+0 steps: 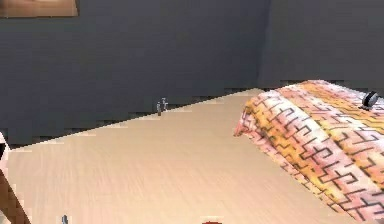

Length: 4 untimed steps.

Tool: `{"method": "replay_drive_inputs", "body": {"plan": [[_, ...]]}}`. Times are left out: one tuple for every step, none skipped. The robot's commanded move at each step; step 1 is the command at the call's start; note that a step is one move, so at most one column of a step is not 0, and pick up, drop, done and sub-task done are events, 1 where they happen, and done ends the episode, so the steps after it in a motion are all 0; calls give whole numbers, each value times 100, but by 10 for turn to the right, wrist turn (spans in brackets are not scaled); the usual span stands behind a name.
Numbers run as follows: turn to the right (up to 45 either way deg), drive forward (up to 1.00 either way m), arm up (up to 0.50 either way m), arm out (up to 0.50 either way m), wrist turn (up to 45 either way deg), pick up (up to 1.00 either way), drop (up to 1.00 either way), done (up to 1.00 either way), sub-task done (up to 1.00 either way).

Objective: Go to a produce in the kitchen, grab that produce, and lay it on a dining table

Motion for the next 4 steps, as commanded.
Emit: {"method": "replay_drive_inputs", "body": {"plan": [[-360,0,0,0,0,0,0,0,0],[450,0,0,0,0,0,0,0,0],[450,0,0,0,0,0,0,0,0],[450,0,0,0,0,0,0,0,0]]}}
